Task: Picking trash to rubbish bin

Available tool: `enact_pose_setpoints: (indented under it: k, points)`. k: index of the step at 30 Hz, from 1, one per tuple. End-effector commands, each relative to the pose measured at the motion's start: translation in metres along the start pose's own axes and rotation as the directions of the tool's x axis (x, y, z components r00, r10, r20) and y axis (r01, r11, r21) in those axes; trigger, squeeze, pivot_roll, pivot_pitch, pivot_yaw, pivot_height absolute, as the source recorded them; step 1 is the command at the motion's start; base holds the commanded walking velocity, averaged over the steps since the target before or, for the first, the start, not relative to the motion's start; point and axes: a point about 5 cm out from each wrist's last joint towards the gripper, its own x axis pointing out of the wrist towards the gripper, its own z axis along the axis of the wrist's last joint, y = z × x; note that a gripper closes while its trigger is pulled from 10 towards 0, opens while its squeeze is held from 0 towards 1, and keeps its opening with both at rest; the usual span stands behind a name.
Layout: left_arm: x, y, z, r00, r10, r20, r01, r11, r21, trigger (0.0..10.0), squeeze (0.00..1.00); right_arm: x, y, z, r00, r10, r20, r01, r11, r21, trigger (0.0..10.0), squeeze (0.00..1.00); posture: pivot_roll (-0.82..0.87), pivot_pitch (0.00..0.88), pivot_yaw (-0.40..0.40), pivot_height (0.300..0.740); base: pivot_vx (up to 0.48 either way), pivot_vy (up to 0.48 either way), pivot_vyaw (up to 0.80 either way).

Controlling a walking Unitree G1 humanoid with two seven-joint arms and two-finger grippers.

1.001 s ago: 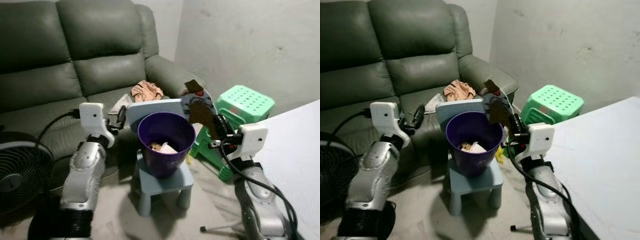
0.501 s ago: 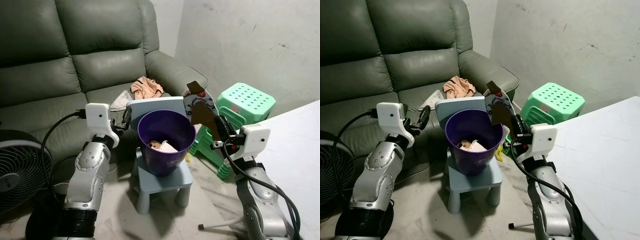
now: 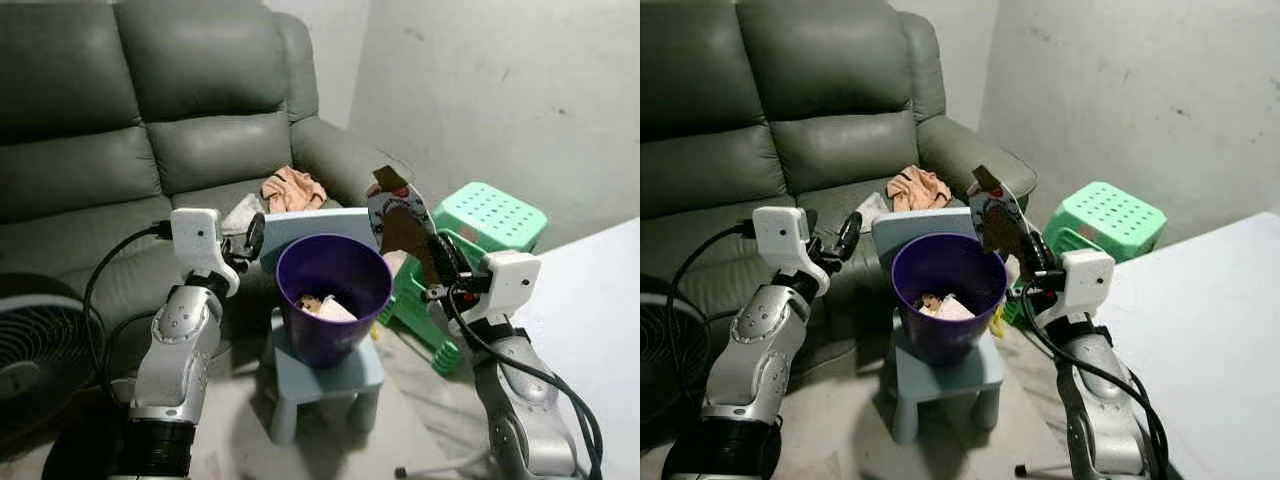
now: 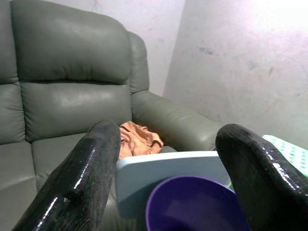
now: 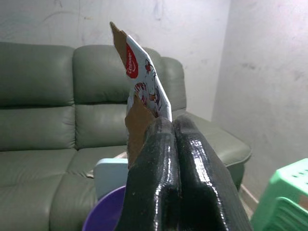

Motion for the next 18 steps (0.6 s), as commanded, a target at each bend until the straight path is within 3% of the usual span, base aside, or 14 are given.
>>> enact_pose_setpoints:
  k: [1, 9, 18]
  points:
    - [0.0032, -0.0039, 0.0036, 1.000, -0.023, 0.010, 0.023, 1.000, 0.001, 10.0, 0.00, 0.0017, -0.0007, 0.0052, 1.000, 0.006, 0.017, -0.005, 1.000, -0.006, 10.0, 0.00, 0.02, 0.000, -0.098, 0.740, 0.375, 0.000, 0.00]
    - [0.0033, -0.0049, 0.0036, 1.000, -0.019, 0.008, 0.019, 1.000, 0.008, 10.0, 0.00, 0.0013, 0.0007, 0.0046, 1.000, 0.017, 0.012, -0.017, 1.000, -0.001, 10.0, 0.00, 0.02, 0.000, -0.100, 0.740, 0.357, 0.000, 0.00]
    - [0.0024, -0.0088, 0.0064, 0.999, -0.020, 0.034, 0.020, 1.000, 0.003, 10.0, 0.00, 0.0023, 0.0005, 0.0034, 0.999, 0.034, -0.005, -0.034, 0.998, -0.043, 10.0, 0.00, 0.03, 0.000, -0.104, 0.740, 0.000, 0.000, 0.00]
